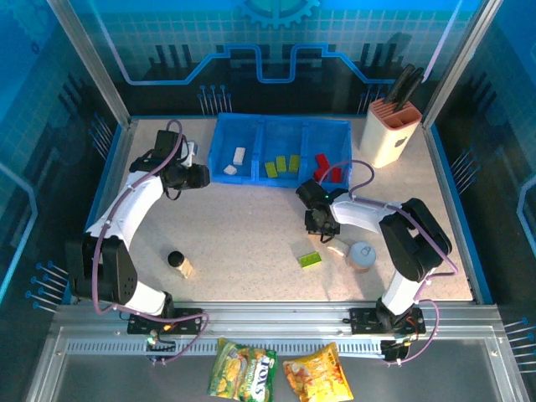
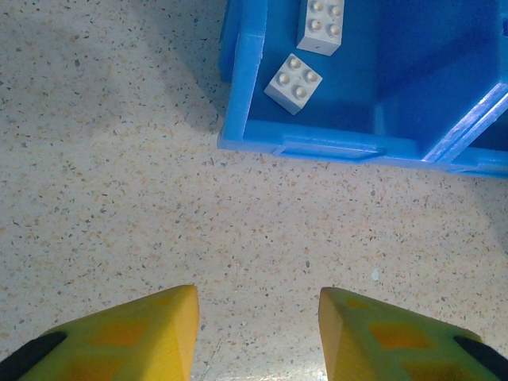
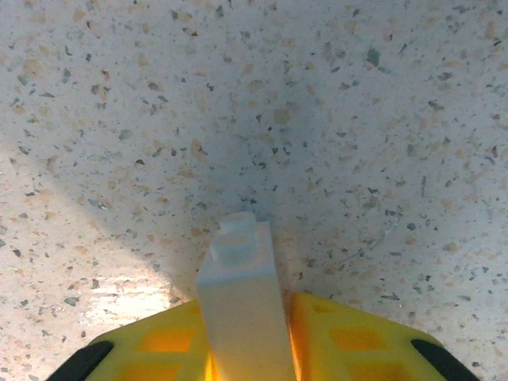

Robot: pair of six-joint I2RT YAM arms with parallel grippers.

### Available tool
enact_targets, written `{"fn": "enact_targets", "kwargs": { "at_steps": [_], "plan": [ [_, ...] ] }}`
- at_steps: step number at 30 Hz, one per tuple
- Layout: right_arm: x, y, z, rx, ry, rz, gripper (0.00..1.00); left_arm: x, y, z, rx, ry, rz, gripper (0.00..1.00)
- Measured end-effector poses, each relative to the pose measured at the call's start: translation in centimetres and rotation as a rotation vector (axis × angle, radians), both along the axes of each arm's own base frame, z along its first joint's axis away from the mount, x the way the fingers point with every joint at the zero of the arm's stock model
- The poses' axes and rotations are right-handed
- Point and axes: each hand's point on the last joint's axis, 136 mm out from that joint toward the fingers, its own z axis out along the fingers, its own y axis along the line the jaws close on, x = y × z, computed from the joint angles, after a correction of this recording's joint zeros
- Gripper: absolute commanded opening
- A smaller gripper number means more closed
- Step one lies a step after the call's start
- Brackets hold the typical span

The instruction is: Sort the legos into containers by color

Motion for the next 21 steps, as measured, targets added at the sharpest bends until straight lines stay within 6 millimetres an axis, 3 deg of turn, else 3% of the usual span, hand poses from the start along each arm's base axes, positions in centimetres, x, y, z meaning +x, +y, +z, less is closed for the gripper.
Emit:
{"fn": "enact_targets", "kwargs": {
  "at_steps": [9, 21],
  "plan": [
    [0.8, 0.6, 1.4, -0.006, -0.018, 0.018, 0.25, 0.0, 0.0, 0.0, 0.000, 0.000, 0.000, 0.45],
    [4.1, 6.8, 6.6, 0.062, -0.137, 0.137, 0.17, 0.0, -0.1, 0.5, -0.008, -0.017, -0.004, 0.45]
  ]
}}
